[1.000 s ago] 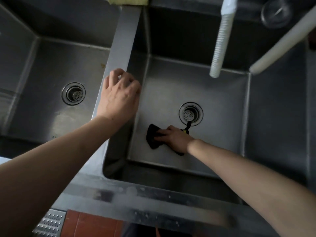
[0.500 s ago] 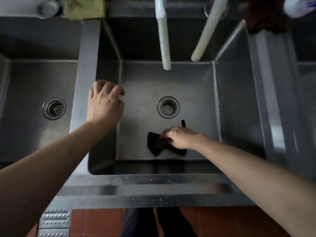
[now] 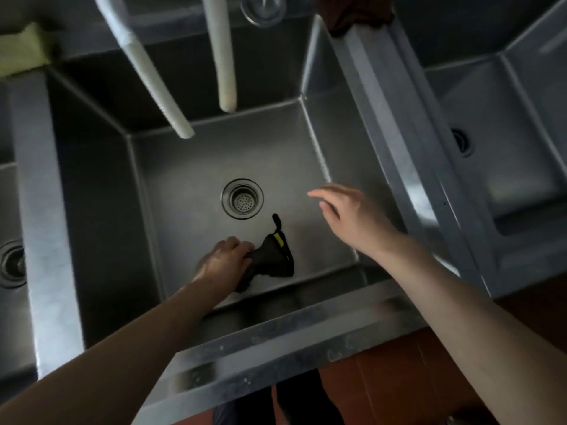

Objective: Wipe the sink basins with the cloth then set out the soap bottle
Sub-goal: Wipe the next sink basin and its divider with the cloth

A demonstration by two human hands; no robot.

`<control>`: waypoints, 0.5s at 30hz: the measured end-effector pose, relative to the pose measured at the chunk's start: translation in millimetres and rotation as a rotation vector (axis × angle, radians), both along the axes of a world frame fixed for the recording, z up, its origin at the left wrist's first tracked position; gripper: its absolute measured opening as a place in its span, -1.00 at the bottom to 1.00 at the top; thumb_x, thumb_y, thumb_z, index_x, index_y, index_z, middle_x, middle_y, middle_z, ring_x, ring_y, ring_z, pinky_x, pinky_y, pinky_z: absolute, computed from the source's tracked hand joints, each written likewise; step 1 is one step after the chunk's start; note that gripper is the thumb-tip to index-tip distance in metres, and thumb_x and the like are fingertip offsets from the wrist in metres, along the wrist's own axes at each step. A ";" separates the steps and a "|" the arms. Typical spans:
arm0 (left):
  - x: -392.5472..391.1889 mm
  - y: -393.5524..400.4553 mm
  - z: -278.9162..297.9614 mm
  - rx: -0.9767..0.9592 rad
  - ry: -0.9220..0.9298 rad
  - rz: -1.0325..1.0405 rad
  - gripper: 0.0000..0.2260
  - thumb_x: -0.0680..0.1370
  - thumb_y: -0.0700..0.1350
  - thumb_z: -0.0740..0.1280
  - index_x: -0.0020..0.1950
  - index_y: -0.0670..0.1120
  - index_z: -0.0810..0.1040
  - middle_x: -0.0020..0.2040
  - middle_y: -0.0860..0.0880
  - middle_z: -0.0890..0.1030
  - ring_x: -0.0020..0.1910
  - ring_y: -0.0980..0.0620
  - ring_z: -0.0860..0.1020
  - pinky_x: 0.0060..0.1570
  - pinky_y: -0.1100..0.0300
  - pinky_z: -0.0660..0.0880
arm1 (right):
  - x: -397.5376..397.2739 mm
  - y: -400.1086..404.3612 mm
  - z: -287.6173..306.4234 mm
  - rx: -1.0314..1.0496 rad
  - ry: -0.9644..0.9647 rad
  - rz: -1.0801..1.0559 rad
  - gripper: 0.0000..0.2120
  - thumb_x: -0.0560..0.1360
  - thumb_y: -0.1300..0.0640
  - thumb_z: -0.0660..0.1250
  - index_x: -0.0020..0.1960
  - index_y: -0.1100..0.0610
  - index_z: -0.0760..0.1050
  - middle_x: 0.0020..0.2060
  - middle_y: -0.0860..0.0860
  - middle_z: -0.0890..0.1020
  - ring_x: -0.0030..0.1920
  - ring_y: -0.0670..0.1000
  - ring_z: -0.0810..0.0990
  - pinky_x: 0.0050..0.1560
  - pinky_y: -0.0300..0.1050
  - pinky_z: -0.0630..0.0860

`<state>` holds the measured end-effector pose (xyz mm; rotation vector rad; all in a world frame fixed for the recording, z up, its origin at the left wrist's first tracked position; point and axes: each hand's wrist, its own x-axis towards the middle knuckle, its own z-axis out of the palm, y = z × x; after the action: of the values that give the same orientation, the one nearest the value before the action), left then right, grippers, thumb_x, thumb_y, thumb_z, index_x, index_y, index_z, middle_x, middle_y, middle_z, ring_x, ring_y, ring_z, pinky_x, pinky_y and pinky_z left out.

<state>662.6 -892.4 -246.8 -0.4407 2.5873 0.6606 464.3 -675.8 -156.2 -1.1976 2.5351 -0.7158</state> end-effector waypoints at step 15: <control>-22.8 21.7 -55.1 -0.110 -0.185 -0.234 -0.50 0.62 -0.07 0.26 0.55 0.21 0.27 0.29 -0.01 0.39 0.25 -0.06 0.41 0.16 0.06 0.48 | -65.8 21.6 30.0 -0.140 0.479 0.034 -0.71 0.52 0.35 0.26 0.08 0.15 0.70 0.01 0.05 0.68 0.03 0.19 0.56 0.01 0.15 0.55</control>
<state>639.8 -870.7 -301.8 -0.2155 2.4554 0.3796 398.5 -654.2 -126.2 -1.6218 2.8692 -0.6726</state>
